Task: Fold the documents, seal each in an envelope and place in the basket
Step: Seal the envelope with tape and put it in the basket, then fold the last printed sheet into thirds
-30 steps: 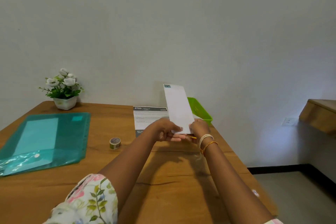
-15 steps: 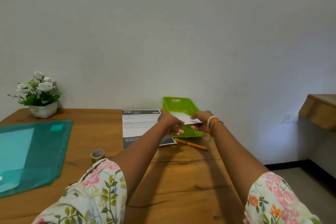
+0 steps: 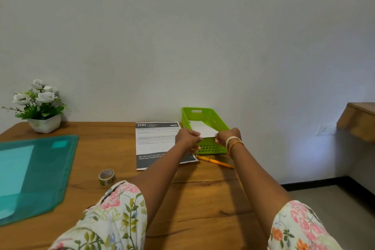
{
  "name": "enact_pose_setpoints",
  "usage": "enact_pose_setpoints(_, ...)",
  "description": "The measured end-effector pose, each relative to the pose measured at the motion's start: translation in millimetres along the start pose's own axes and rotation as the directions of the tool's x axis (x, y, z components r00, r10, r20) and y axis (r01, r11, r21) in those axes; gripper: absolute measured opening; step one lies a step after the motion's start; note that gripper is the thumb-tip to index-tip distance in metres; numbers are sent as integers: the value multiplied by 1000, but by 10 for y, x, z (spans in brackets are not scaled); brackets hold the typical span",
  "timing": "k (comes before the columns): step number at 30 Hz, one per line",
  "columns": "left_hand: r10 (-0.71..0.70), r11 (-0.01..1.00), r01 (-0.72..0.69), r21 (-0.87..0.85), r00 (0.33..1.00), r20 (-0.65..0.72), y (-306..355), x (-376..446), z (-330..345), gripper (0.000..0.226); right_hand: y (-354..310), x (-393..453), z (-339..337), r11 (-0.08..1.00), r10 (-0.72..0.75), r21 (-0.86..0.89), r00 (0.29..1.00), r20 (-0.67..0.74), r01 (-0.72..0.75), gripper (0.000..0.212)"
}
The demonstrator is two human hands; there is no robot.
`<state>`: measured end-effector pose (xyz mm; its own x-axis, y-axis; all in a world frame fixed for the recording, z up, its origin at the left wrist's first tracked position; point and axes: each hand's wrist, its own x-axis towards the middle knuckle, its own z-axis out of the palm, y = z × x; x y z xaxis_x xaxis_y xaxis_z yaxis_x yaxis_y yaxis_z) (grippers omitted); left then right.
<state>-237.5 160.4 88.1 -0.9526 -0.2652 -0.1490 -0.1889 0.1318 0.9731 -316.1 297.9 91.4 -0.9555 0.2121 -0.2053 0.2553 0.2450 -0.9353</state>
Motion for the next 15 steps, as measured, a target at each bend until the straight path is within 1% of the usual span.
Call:
enact_pose_setpoints(1, 29, 999, -29, 35, 1000, -11, -9, -5, -9, 20, 23, -4, 19, 1000, -23, -17, 999, -44, 23, 12)
enact_pose_setpoints(2, 68, 994, -65, 83, 997, -28, -29, -9, -26, 20, 28, -65, 27, 998, -47, -43, 995, -85, 43, 15)
enact_pose_setpoints(4, 150, 972, -134, 196, 986, -69, -106, -38, -86, 20, 52, -256, 41, 994, -94, -65, 984, -152, 85, 33)
enact_pose_setpoints(5, 180, 955, -154, 254, 980, -81, -161, -63, -130, 19, 83, -375, 45, 991, -116, -84, 974, -195, 102, 38)
enact_pose_setpoints(7, 224, 924, -183, 335, 971, -88, -291, -155, -237, 18, 175, -617, 84, 976, -209, -118, 938, -275, 183, 37)
enact_pose_setpoints(9, 280, 890, -224, 397, 956, -88, -414, -289, -362, 21, 259, -866, 176, 952, -305, -114, 899, -314, 283, 33)
enact_pose_setpoints(11, 325, 862, -258, 436, 942, -85, -543, -444, -508, 22, 394, -1052, 334, 924, -383, -114, 886, -261, 365, 28)
enact_pose_setpoints(13, 331, 841, -257, 476, 941, -77, -682, -607, -649, 22, 565, -1215, 505, 899, -429, -159, 893, -139, 407, 24)
enact_pose_setpoints(15, 334, 823, -249, 511, 939, -79, -835, -787, -798, 23, 708, -1399, 654, 860, -471, -237, 882, -32, 451, 22)
